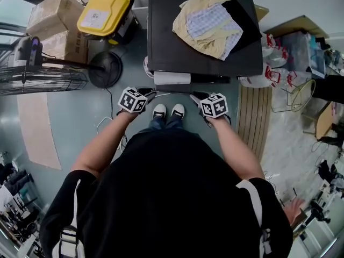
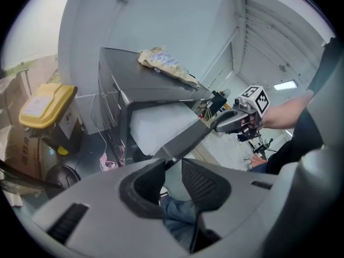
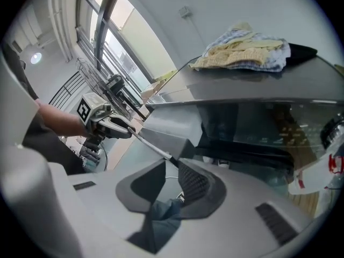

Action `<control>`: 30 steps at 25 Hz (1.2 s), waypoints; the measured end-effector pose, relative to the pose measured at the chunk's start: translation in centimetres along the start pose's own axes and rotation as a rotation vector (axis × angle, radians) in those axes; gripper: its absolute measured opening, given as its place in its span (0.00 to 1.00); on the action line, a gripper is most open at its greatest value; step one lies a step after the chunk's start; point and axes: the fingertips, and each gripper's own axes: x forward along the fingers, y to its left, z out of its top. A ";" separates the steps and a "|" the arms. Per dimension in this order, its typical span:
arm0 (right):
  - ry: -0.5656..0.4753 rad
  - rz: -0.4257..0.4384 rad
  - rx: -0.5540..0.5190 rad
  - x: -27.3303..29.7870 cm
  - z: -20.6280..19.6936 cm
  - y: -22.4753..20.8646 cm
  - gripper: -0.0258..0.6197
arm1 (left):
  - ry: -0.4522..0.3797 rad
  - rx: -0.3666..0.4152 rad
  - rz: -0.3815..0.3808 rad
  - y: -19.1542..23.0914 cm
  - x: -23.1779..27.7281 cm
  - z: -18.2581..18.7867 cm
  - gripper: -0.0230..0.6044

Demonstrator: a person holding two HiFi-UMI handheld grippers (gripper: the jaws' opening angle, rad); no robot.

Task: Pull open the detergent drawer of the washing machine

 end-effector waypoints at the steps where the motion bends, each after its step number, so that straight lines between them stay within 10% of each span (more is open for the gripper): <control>1: 0.002 0.004 0.001 -0.1 -0.4 0.2 0.15 | 0.003 0.001 -0.003 -0.2 0.0 -0.3 0.20; 30: 0.020 0.026 0.027 -2.1 -6.8 3.7 0.15 | 0.018 -0.023 -0.039 -5.3 -1.0 -6.0 0.20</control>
